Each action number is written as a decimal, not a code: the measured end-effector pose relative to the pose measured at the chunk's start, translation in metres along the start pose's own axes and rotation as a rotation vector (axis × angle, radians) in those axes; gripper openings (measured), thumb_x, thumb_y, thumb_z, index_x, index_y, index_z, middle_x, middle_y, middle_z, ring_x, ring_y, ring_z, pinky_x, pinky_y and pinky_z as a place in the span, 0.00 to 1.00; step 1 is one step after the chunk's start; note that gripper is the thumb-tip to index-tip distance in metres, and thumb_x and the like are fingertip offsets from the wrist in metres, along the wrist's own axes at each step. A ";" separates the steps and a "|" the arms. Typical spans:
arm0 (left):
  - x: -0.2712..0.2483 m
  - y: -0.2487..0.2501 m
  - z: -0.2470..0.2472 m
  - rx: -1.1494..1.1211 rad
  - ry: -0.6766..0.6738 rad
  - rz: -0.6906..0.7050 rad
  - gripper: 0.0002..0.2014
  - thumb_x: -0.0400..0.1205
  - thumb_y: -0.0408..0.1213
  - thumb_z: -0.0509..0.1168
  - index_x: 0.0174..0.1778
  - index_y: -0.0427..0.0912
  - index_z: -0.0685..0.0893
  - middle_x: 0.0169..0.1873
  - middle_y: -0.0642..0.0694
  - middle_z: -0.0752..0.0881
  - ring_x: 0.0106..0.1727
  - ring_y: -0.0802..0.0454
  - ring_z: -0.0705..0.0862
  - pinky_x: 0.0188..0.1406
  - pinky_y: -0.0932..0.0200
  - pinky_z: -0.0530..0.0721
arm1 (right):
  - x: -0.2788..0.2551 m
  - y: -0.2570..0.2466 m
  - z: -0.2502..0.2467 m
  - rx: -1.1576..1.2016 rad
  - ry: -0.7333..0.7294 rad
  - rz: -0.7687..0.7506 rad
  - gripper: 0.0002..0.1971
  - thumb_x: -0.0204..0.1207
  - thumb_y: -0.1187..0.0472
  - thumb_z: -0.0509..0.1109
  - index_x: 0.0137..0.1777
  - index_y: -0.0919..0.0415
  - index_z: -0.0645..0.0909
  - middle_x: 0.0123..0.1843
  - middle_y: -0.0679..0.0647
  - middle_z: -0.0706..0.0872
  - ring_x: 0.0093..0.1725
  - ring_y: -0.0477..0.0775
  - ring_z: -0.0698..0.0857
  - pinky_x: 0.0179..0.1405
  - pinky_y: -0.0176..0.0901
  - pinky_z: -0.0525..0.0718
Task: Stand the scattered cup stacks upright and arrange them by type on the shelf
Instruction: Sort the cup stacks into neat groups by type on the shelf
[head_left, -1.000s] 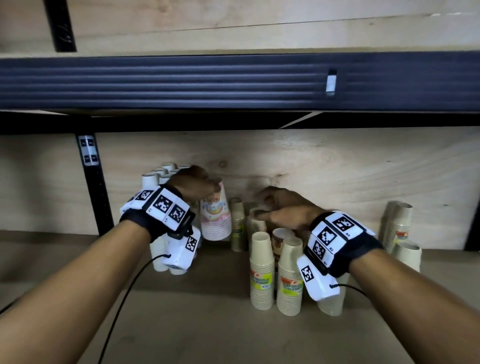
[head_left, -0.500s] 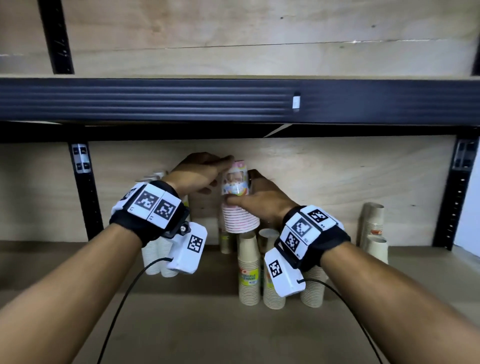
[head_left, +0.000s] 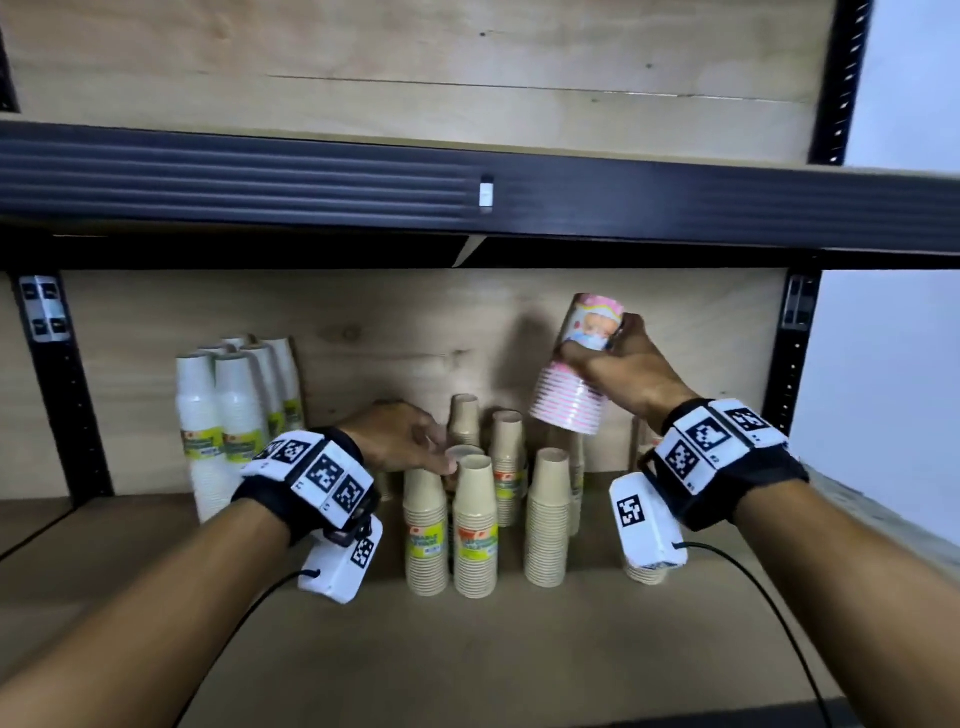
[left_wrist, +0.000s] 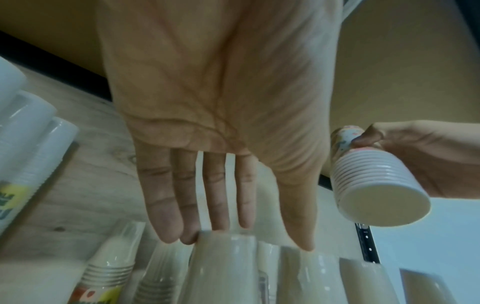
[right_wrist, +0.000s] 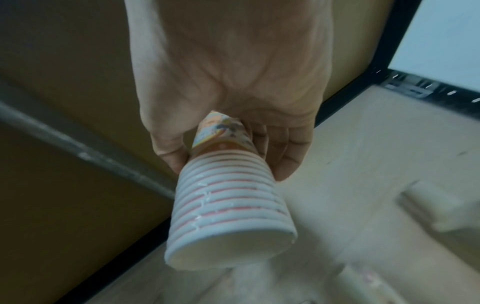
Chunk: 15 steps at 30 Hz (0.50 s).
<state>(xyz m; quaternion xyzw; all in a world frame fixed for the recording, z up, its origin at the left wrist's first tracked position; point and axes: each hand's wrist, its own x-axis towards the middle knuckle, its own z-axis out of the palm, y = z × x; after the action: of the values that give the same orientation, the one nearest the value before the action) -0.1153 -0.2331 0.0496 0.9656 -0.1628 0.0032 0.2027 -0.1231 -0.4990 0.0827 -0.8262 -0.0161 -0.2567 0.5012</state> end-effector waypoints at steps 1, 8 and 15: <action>0.000 0.000 0.002 0.007 -0.004 0.012 0.19 0.71 0.52 0.77 0.55 0.49 0.88 0.52 0.54 0.88 0.57 0.57 0.84 0.61 0.60 0.80 | 0.002 0.005 -0.008 0.006 0.034 0.014 0.33 0.63 0.47 0.79 0.64 0.55 0.68 0.48 0.46 0.84 0.51 0.53 0.87 0.59 0.52 0.85; 0.002 0.004 0.008 0.129 0.031 -0.009 0.17 0.73 0.41 0.77 0.58 0.47 0.88 0.54 0.52 0.88 0.56 0.54 0.85 0.55 0.60 0.81 | 0.010 0.034 -0.051 0.026 0.211 0.077 0.40 0.57 0.42 0.77 0.66 0.52 0.65 0.54 0.54 0.85 0.51 0.58 0.86 0.60 0.58 0.85; 0.010 0.008 0.006 0.211 0.039 -0.053 0.16 0.69 0.42 0.79 0.54 0.51 0.90 0.49 0.56 0.88 0.50 0.58 0.84 0.47 0.65 0.77 | 0.017 0.058 -0.069 0.010 0.254 0.114 0.36 0.61 0.46 0.78 0.65 0.54 0.65 0.51 0.54 0.84 0.51 0.60 0.86 0.61 0.61 0.84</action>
<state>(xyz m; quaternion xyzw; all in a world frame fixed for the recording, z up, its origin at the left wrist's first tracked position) -0.1090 -0.2452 0.0483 0.9853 -0.1322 0.0336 0.1032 -0.1206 -0.5897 0.0680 -0.7841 0.0932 -0.3304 0.5171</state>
